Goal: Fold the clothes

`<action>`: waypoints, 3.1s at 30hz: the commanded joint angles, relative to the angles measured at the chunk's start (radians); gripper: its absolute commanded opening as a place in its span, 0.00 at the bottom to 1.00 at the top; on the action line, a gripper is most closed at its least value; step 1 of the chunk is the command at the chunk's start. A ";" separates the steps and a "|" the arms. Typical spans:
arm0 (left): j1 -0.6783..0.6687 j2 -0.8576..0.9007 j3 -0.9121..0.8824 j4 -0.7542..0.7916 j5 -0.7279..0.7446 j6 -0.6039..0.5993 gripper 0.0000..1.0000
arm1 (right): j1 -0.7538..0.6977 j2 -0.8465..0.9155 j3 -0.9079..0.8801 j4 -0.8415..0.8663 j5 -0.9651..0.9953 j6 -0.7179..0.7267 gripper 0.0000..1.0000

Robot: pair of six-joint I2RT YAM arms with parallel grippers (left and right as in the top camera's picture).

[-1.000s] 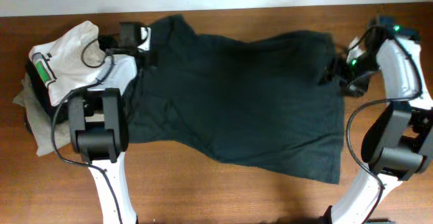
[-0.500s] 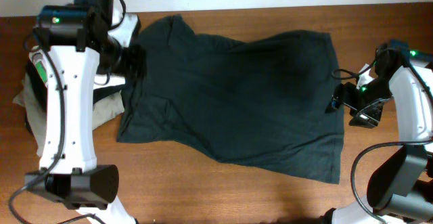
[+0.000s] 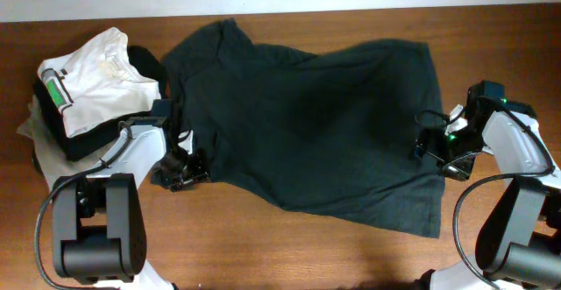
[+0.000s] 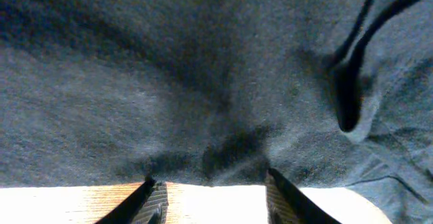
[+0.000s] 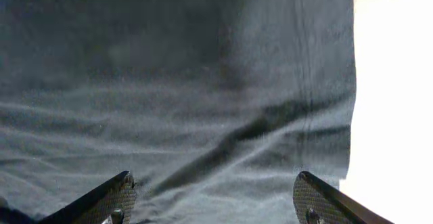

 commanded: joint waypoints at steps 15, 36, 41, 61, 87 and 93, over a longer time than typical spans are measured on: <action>0.029 0.043 -0.030 -0.253 -0.345 -0.060 0.02 | -0.002 0.070 -0.002 0.224 0.006 0.063 0.71; -0.057 0.014 0.294 -0.086 -0.003 0.402 0.00 | 0.058 0.199 0.211 0.142 -0.066 0.063 0.17; -0.143 0.186 0.294 0.341 0.045 0.460 0.00 | 0.178 0.199 0.197 0.080 -0.248 -0.051 0.07; -0.199 0.353 0.505 0.224 0.135 0.595 0.01 | 0.349 0.031 0.047 -0.159 -0.162 -0.217 0.36; -0.139 0.427 1.158 -0.517 -0.050 0.354 0.28 | 0.169 -0.085 -0.003 0.240 0.021 0.080 0.39; -0.126 0.427 0.730 -0.478 -0.051 0.270 0.17 | 0.169 0.233 -0.003 0.520 -0.143 0.126 0.24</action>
